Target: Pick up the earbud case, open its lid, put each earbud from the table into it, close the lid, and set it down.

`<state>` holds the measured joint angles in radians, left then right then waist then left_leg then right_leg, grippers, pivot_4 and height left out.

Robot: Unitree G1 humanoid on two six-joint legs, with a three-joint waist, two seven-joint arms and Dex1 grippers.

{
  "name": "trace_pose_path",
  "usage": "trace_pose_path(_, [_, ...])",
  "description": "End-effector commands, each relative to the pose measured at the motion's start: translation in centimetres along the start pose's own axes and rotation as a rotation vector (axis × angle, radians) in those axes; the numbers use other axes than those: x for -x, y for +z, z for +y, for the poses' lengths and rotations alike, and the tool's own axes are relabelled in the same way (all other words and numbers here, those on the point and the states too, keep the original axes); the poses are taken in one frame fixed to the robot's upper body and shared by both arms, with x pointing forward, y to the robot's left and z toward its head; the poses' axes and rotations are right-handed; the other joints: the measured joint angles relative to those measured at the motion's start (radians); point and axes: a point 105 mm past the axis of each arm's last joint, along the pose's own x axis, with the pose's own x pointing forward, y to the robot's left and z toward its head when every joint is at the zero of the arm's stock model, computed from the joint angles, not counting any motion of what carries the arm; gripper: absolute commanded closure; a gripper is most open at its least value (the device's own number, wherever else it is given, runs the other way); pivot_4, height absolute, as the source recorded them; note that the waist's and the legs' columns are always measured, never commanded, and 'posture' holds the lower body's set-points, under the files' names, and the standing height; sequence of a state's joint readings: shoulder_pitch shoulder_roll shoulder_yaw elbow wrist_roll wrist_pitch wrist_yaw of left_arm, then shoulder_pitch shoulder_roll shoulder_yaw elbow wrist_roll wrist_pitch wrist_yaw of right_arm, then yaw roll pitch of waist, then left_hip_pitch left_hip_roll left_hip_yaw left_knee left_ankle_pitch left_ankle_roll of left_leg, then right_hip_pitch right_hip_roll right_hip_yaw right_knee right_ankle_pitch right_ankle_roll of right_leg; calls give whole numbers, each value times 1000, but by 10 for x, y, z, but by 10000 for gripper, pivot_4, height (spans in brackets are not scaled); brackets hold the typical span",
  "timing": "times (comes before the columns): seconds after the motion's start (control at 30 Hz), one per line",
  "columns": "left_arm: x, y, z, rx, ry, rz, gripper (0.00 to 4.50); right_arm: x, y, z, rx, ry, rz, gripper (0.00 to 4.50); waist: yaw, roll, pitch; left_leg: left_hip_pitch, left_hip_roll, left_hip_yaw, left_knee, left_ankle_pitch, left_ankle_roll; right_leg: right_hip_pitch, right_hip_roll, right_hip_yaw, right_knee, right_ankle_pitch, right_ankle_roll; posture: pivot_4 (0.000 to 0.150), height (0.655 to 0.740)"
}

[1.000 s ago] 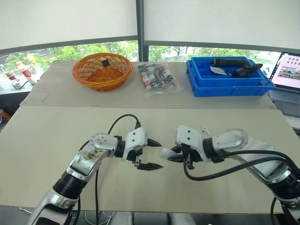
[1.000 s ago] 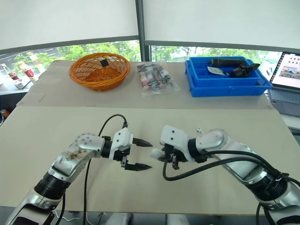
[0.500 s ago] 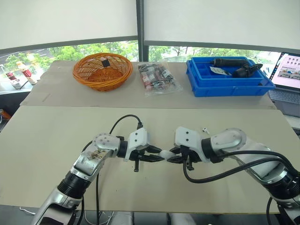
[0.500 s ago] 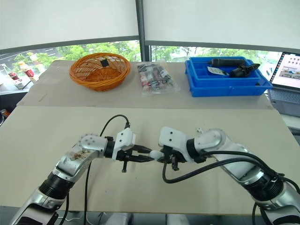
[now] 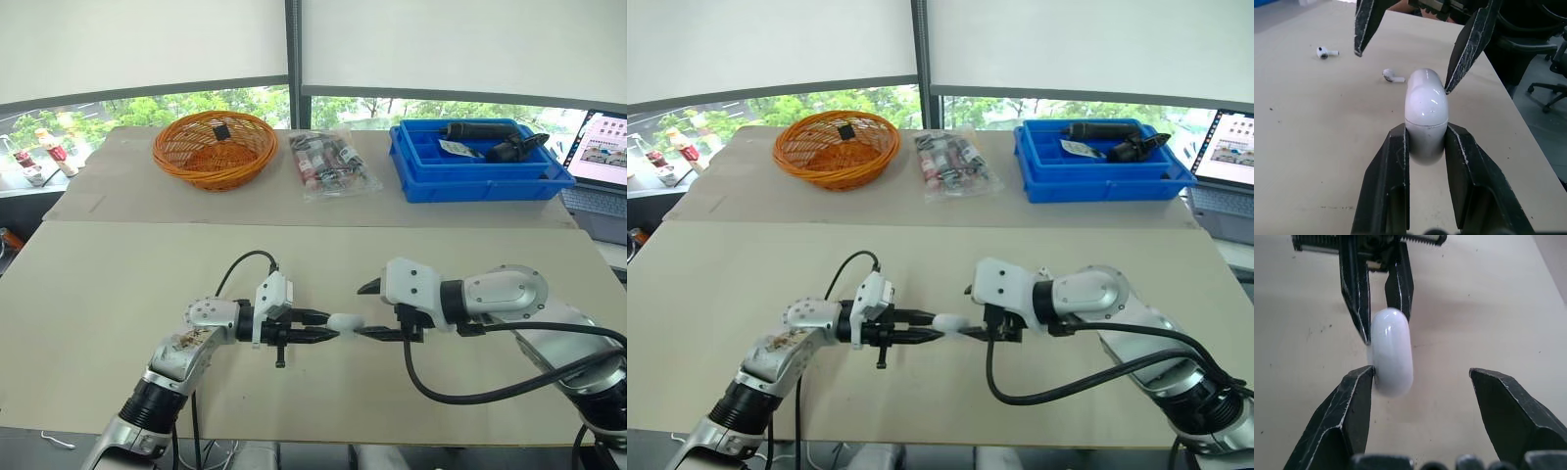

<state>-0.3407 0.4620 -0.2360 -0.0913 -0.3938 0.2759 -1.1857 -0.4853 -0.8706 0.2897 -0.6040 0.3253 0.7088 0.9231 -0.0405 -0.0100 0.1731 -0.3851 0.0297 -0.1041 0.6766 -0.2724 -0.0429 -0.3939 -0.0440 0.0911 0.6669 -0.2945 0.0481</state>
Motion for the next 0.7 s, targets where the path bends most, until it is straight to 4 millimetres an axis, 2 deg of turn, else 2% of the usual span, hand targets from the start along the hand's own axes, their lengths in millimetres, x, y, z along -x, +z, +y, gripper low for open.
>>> trace_pose_path(0.03, [-2, 9, -1, -69, -16, -28, 39606, 4, 9, -5, 5, -48, -27, 10494, 0, 0, 0, 0, 0, 0, 0, 0, 0, 0, 0, 0, 0, 0, 0, 1500, 7136])
trace_pose_path(0.47, [-2, 6, -7, -79, -56, -3, 39606, 12, 15, -18, 8, -75, -37, 10494, 0, 0, 0, 0, 0, 0, 0, 0, 0, 0, 0, 0, 0, 0, 0, 1500, 7136])
trace_pose_path(0.7, [0, 5, -3, -78, -24, -13, 39606, 19, 20, -13, -22, -51, -76, 10494, 1, 0, 0, 0, 0, 0, 0, 0, 0, 0, 0, 0, 0, 0, 0, 1500, 7136])
